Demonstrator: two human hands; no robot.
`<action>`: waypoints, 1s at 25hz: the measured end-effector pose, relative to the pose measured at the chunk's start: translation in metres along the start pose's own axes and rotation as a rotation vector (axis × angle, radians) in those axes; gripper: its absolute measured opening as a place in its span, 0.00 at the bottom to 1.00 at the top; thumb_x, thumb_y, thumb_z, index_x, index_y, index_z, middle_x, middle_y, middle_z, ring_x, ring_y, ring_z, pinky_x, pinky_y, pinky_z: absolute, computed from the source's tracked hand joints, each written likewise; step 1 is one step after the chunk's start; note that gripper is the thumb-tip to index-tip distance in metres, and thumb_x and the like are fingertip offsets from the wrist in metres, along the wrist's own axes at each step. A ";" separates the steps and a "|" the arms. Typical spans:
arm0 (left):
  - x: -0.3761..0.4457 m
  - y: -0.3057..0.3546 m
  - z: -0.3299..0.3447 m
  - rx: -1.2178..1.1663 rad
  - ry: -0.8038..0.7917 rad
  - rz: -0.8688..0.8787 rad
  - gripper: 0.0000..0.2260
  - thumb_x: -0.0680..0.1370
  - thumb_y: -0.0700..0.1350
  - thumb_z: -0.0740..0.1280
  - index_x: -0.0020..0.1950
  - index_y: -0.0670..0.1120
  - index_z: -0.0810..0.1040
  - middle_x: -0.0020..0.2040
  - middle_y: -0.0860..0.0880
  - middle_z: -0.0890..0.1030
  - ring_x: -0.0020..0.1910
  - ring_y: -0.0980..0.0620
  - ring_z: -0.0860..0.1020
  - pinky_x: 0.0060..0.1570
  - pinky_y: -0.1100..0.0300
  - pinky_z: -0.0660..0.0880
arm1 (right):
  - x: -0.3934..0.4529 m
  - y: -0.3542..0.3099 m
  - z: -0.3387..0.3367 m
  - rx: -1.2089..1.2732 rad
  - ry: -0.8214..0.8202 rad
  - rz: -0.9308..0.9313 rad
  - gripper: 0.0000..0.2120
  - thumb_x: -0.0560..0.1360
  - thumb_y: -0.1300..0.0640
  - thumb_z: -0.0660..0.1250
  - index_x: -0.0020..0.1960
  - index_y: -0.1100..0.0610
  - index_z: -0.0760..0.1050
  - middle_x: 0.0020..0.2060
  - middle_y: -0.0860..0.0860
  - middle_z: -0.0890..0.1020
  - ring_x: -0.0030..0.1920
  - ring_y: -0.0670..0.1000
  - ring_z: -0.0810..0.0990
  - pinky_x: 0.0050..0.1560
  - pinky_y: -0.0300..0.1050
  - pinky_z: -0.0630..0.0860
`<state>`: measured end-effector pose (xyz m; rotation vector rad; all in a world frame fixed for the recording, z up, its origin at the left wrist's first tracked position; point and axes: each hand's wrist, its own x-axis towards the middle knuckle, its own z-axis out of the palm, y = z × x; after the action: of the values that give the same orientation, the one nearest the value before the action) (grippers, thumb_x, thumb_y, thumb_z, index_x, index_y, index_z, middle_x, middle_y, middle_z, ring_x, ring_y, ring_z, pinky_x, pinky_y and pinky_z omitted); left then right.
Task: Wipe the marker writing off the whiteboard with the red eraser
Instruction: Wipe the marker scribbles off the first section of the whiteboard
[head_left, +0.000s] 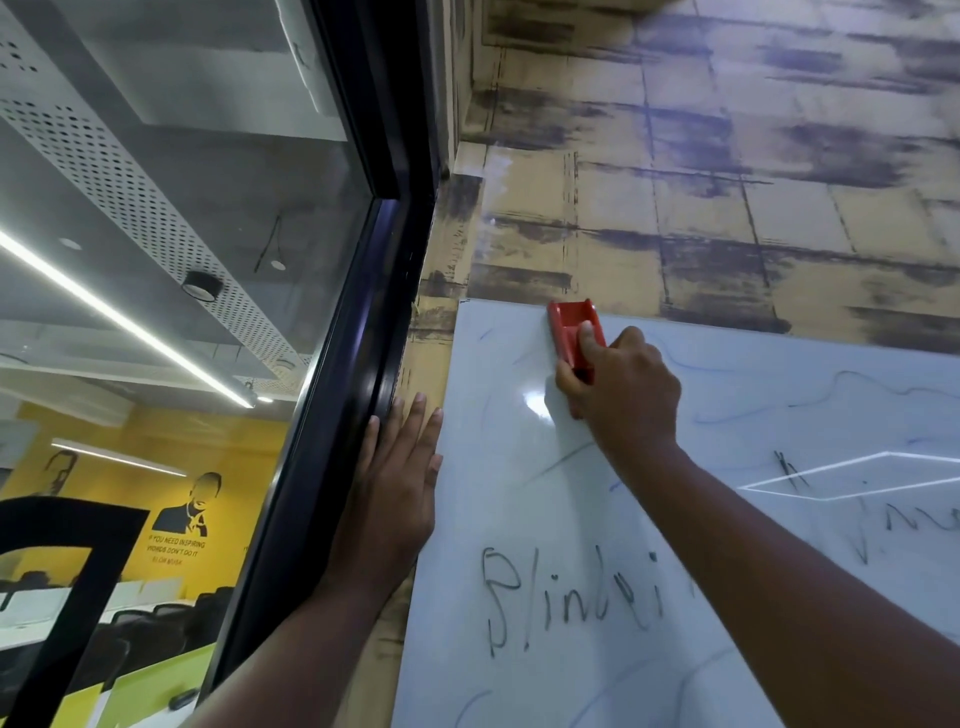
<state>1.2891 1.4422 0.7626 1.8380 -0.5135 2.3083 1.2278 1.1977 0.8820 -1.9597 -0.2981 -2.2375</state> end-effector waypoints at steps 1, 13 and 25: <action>-0.001 0.000 0.000 -0.011 0.003 -0.006 0.23 0.88 0.46 0.52 0.83 0.44 0.66 0.84 0.45 0.65 0.85 0.45 0.59 0.84 0.46 0.52 | -0.001 0.002 -0.002 0.000 0.006 0.033 0.27 0.81 0.41 0.66 0.75 0.54 0.72 0.48 0.57 0.76 0.45 0.58 0.77 0.41 0.51 0.78; -0.018 0.005 -0.005 -0.029 -0.006 -0.047 0.23 0.87 0.44 0.58 0.84 0.45 0.64 0.84 0.48 0.64 0.85 0.48 0.58 0.85 0.54 0.44 | -0.033 -0.066 0.005 0.108 -0.096 -0.359 0.27 0.81 0.42 0.67 0.75 0.55 0.73 0.54 0.56 0.78 0.50 0.54 0.78 0.41 0.42 0.70; -0.039 0.010 -0.011 -0.112 -0.008 -0.043 0.23 0.87 0.44 0.56 0.83 0.44 0.66 0.84 0.48 0.65 0.85 0.47 0.59 0.84 0.46 0.52 | -0.016 -0.008 -0.003 0.018 -0.023 0.074 0.28 0.80 0.42 0.66 0.77 0.53 0.71 0.49 0.56 0.75 0.47 0.57 0.78 0.43 0.50 0.78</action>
<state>1.2851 1.4407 0.7206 1.7901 -0.5860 2.1981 1.2254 1.2050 0.8650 -1.9558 -0.2435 -2.1611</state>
